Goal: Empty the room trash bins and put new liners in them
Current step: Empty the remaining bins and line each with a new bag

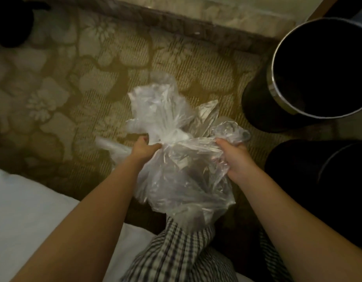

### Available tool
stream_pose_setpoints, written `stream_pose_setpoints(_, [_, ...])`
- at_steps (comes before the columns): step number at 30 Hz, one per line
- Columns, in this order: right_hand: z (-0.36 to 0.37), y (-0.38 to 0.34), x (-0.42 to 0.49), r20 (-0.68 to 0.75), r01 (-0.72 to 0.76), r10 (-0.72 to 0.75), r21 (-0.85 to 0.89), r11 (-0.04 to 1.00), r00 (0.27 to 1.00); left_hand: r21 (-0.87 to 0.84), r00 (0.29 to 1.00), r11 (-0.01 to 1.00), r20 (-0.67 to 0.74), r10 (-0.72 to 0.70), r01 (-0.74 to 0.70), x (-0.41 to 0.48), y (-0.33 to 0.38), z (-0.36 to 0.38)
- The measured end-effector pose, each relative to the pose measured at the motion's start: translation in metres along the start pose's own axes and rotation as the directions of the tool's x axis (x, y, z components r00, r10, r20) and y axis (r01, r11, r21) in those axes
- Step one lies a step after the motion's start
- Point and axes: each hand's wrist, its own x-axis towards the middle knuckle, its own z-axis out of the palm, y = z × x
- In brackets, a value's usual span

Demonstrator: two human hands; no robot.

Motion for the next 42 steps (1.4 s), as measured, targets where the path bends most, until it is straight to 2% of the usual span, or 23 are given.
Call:
stream_pose_setpoints(2, [-0.001,-0.015,-0.016,0.010,0.017,-0.017,0.047,0.999,1.000,-0.087,0.999,0.996,0.048,0.018,-0.014,-0.021,0.012,-0.005])
stream_pose_setpoints(4, [-0.003,-0.033,-0.034,0.015,0.044,-0.046,0.096,0.994,0.999,-0.180,0.986,0.984,0.162,0.024,0.005,-0.046,0.025,-0.012])
stream_pose_setpoints(6, [-0.008,-0.052,-0.059,0.039,0.083,-0.090,0.145,0.986,0.995,-0.252,0.964,0.966,0.265,0.009,0.061,-0.073,0.033,-0.021])
stream_pose_setpoints(9, [-0.020,-0.078,-0.100,0.098,0.117,-0.145,0.248,0.962,0.985,-0.431,0.922,0.879,0.388,-0.023,0.203,-0.111,0.042,-0.037])
stream_pose_setpoints(11, [-0.030,-0.096,-0.130,0.116,0.143,-0.183,0.290,0.946,0.976,-0.453,0.908,0.867,0.419,0.004,0.205,-0.135,0.049,-0.046])
stream_pose_setpoints(15, [-0.058,-0.121,-0.187,0.146,0.237,-0.292,0.307,0.922,0.945,-0.527,0.903,0.848,0.392,0.177,0.062,-0.190,0.065,-0.056])
stream_pose_setpoints(18, [-0.085,-0.126,-0.236,0.160,0.261,-0.321,0.311,0.914,0.934,-0.592,0.857,0.802,0.373,0.356,-0.075,-0.239,0.073,-0.054])
stream_pose_setpoints(21, [-0.110,-0.123,-0.280,0.153,0.286,-0.347,0.319,0.903,0.925,-0.593,0.803,0.789,0.386,0.453,-0.160,-0.284,0.067,-0.040])
stream_pose_setpoints(28, [-0.163,-0.089,-0.344,0.161,0.346,-0.403,0.294,0.891,0.901,-0.655,0.709,0.740,0.449,0.544,-0.153,-0.353,0.037,0.002])
stream_pose_setpoints(32, [-0.189,-0.068,-0.376,0.176,0.372,-0.442,0.321,0.871,0.880,-0.750,0.620,0.646,0.439,0.650,-0.145,-0.391,0.035,0.011])
stream_pose_setpoints(34, [-0.201,-0.061,-0.389,0.164,0.383,-0.453,0.332,0.862,0.876,-0.797,0.602,0.586,0.397,0.693,-0.149,-0.406,0.030,0.014])
stream_pose_setpoints(36, [-0.213,-0.056,-0.398,0.126,0.416,-0.478,0.337,0.845,0.869,-0.843,0.624,0.515,0.321,0.712,-0.154,-0.418,0.022,0.014])
stream_pose_setpoints(38, [-0.222,-0.052,-0.401,0.080,0.447,-0.495,0.326,0.833,0.865,-0.863,0.681,0.475,0.242,0.691,-0.175,-0.424,0.011,0.010])
stream_pose_setpoints(42, [-0.228,-0.040,-0.400,-0.033,0.479,-0.504,0.371,0.796,0.863,-0.845,0.749,0.456,0.106,0.654,-0.279,-0.434,-0.018,-0.012])
